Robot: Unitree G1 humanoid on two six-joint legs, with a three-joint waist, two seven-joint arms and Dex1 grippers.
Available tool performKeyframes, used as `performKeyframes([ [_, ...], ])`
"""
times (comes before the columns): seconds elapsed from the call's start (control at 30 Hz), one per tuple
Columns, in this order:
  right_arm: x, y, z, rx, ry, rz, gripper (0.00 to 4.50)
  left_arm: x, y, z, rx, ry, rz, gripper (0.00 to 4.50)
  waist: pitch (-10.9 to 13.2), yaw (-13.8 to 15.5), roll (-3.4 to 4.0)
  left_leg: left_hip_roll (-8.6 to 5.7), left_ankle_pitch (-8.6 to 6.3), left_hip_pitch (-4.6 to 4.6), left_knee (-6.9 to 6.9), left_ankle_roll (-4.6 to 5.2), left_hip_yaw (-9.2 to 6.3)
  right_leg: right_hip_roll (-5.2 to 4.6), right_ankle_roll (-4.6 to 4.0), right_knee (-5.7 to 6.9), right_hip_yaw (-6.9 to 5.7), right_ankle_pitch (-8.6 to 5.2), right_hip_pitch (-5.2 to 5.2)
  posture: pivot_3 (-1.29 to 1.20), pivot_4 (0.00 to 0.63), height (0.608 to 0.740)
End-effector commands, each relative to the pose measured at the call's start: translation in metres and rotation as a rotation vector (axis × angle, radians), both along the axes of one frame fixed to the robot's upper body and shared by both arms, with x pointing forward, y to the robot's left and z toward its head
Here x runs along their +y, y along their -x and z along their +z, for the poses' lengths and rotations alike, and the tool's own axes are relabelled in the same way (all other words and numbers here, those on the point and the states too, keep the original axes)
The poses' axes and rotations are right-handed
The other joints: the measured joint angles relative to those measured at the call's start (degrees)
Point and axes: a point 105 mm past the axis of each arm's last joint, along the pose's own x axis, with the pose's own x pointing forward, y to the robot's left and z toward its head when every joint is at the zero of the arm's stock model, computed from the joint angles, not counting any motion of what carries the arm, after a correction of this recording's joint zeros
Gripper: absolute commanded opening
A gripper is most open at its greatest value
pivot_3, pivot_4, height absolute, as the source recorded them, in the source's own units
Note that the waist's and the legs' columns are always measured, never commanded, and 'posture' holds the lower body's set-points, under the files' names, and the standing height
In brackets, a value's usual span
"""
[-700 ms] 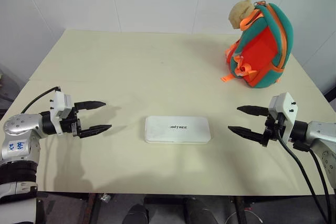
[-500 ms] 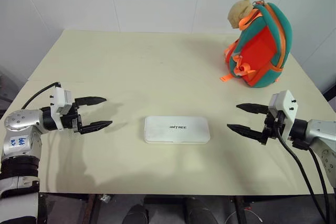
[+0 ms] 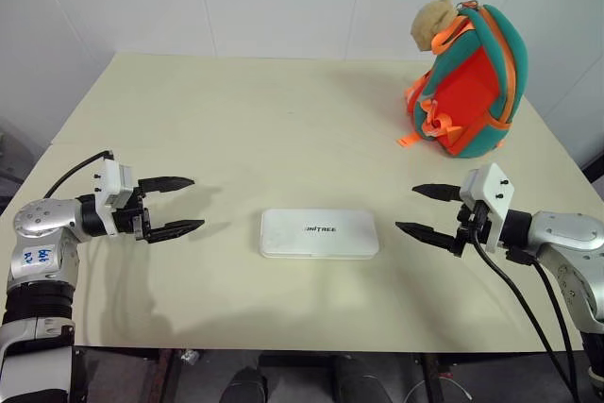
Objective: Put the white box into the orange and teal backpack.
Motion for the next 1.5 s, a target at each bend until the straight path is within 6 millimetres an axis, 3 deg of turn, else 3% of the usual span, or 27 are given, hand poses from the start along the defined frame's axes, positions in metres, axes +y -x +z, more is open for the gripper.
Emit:
performKeyframes([
  [0.03,-0.005,-0.006,-0.002,-0.065,0.079,-0.023,4.47,-0.002,0.003,0.011,-0.019,0.024,-0.016,4.49,0.0,-0.07,0.0,0.0,0.0,0.01,0.02,0.0,0.0,0.0,0.0,0.02,-0.01,0.0,0.01,0.0,0.15,0.74],
  [0.4,0.009,-0.026,-0.024,-0.148,0.136,-0.074,4.47,-0.029,-0.005,0.008,0.04,0.076,-0.063,4.49,0.0,-0.13,0.0,0.0,0.0,0.02,0.01,0.0,0.0,0.02,0.0,0.06,0.0,0.0,0.0,0.0,0.15,0.74],
  [0.9,0.029,-0.029,-0.045,-0.147,0.177,-0.024,4.47,-0.056,-0.002,0.0,0.235,0.159,-0.089,4.49,0.0,-0.15,0.0,-0.01,0.0,0.02,0.05,0.0,0.0,0.02,0.0,0.13,-0.01,0.0,0.0,0.0,0.15,0.74],
  [1.37,0.033,-0.035,-0.044,-0.161,0.164,-0.015,4.47,-0.051,0.01,-0.029,0.776,0.161,0.053,4.49,0.0,-0.63,0.0,-0.02,0.0,0.03,0.03,0.0,-0.02,0.03,0.0,0.13,-0.04,0.0,0.0,0.0,0.15,0.74],
  [1.5,0.034,-0.035,-0.045,-0.158,0.159,-0.012,4.47,-0.055,0.012,-0.032,0.915,0.242,0.049,4.49,0.0,-0.7,0.0,-0.02,0.0,0.03,0.04,0.0,-0.03,0.03,0.0,0.15,-0.06,0.0,0.0,0.0,0.15,0.74],
])
